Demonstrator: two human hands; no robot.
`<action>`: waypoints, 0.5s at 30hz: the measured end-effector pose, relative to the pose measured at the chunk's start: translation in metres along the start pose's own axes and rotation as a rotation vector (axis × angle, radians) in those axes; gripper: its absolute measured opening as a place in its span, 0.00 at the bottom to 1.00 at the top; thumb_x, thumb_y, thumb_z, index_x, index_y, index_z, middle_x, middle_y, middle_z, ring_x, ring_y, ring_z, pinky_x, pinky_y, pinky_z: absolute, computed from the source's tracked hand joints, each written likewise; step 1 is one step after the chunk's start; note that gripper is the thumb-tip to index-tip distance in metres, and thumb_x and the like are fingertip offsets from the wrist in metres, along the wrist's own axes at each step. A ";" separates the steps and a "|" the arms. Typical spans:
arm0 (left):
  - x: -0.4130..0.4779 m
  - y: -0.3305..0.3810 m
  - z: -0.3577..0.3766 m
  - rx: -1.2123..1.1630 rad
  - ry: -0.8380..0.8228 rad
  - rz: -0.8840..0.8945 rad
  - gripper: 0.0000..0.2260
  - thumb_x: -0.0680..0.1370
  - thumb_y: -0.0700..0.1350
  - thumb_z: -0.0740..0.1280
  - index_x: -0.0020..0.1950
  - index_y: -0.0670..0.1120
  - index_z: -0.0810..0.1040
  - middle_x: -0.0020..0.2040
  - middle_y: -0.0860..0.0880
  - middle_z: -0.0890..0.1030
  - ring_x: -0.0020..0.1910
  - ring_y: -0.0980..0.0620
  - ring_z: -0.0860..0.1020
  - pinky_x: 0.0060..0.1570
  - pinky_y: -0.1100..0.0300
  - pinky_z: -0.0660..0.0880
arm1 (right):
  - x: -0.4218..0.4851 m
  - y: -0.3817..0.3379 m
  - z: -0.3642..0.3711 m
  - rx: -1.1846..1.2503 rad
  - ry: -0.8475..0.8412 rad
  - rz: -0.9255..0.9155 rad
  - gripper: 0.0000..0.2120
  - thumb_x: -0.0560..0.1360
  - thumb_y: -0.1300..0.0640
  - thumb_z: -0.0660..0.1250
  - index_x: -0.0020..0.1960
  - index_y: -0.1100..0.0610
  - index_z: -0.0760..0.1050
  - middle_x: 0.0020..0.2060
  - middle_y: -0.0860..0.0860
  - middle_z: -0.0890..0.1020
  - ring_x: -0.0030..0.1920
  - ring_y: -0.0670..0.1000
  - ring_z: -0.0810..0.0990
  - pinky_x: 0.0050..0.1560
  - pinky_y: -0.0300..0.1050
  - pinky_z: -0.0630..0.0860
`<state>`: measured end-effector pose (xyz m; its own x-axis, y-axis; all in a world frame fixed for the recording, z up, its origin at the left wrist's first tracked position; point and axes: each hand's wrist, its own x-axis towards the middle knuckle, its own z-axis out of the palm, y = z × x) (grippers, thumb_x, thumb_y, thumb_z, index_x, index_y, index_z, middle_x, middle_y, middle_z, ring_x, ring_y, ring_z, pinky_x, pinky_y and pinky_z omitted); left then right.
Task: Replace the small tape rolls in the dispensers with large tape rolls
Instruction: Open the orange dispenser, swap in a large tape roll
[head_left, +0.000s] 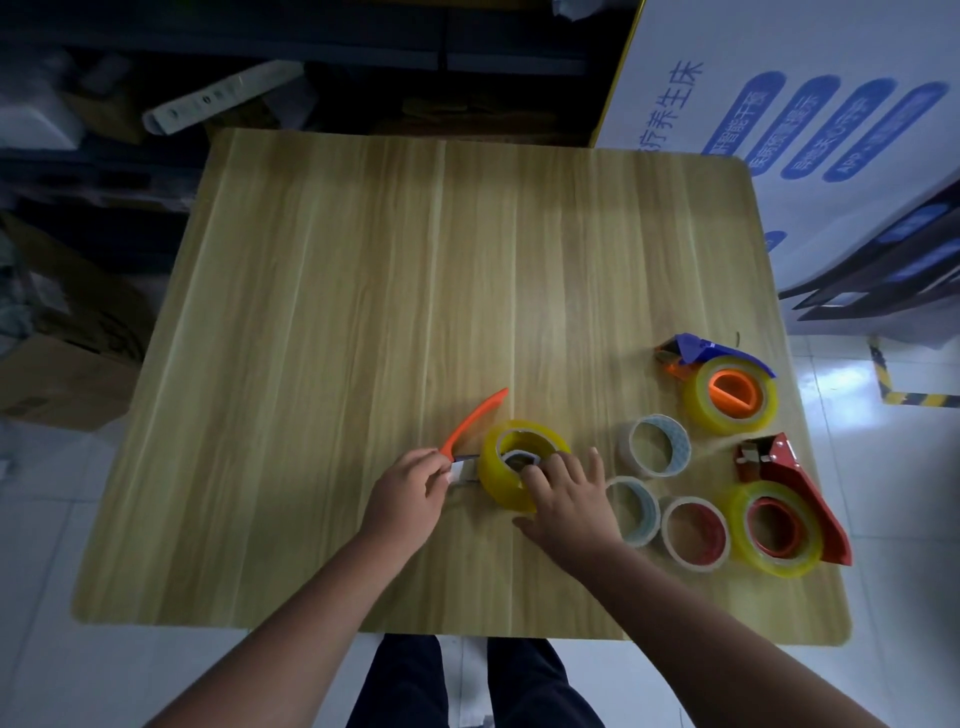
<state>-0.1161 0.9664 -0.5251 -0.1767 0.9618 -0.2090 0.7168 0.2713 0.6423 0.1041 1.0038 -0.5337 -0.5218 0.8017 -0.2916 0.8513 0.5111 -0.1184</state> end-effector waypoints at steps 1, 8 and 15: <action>-0.001 0.001 0.000 -0.004 -0.002 0.000 0.01 0.76 0.41 0.68 0.45 0.45 0.80 0.54 0.50 0.80 0.52 0.50 0.78 0.49 0.59 0.73 | 0.001 0.000 0.002 -0.002 0.035 0.000 0.31 0.59 0.44 0.80 0.55 0.54 0.71 0.47 0.54 0.78 0.53 0.59 0.77 0.61 0.75 0.68; -0.007 -0.002 0.004 -0.007 -0.045 0.022 0.02 0.76 0.42 0.68 0.45 0.45 0.80 0.53 0.51 0.79 0.49 0.51 0.78 0.49 0.56 0.75 | 0.000 0.012 0.026 0.010 0.293 -0.061 0.24 0.61 0.57 0.79 0.51 0.54 0.70 0.46 0.56 0.79 0.53 0.61 0.78 0.62 0.74 0.69; -0.008 -0.006 0.007 -0.005 -0.046 0.026 0.02 0.76 0.40 0.68 0.45 0.44 0.81 0.58 0.49 0.79 0.54 0.50 0.78 0.51 0.62 0.71 | -0.009 0.010 0.037 0.043 0.203 -0.110 0.35 0.71 0.60 0.71 0.75 0.49 0.62 0.75 0.63 0.61 0.76 0.65 0.58 0.68 0.74 0.61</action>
<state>-0.1142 0.9570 -0.5323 -0.1271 0.9659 -0.2257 0.7173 0.2466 0.6517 0.1192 0.9906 -0.5674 -0.6081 0.7900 -0.0784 0.7880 0.5886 -0.1804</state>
